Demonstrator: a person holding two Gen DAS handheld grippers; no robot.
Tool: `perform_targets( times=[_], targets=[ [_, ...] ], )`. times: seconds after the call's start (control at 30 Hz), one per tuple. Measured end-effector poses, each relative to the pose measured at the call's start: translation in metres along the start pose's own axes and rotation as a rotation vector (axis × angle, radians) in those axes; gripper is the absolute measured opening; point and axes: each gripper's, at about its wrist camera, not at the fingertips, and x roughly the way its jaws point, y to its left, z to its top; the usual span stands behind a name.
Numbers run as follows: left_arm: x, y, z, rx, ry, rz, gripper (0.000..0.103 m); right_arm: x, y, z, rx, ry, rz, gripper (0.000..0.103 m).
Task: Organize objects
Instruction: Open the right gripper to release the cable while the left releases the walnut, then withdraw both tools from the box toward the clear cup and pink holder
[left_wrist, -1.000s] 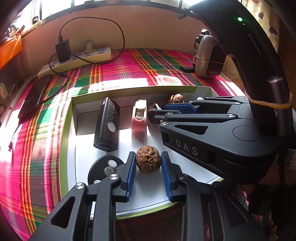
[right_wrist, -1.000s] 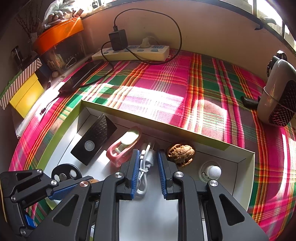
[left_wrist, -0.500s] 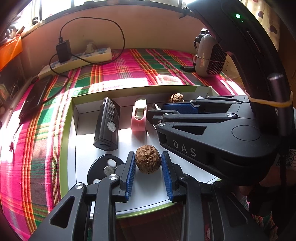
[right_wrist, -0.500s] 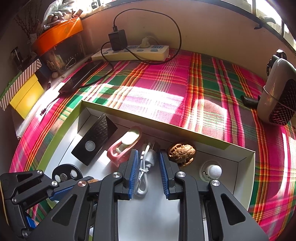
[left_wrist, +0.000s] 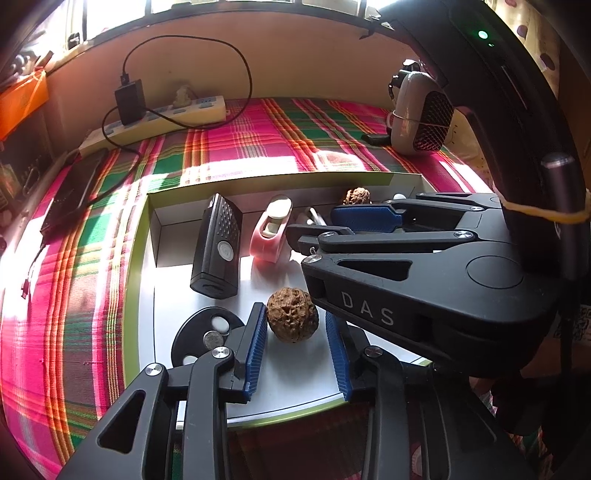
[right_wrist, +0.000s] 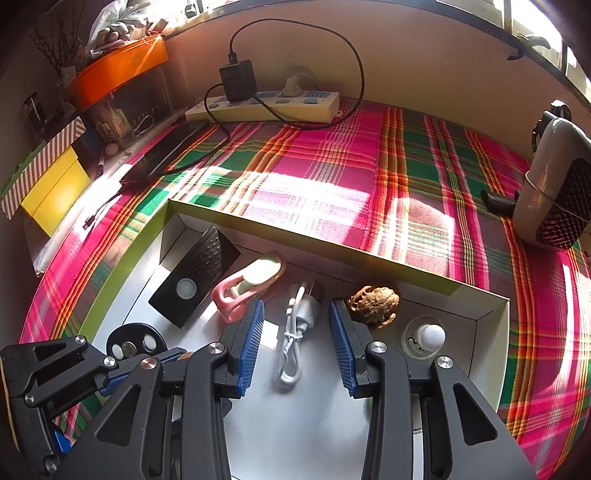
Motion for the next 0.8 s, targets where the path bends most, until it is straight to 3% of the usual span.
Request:
perform_targets(
  times=[0.8],
  targets=[
    [-0.04, -0.004, -0.015, 0.0, -0.073, 0.016, 0.031, -0.059, 0.007, -0.016, 0.02, -0.121, -0.024, 0.038]
  ],
)
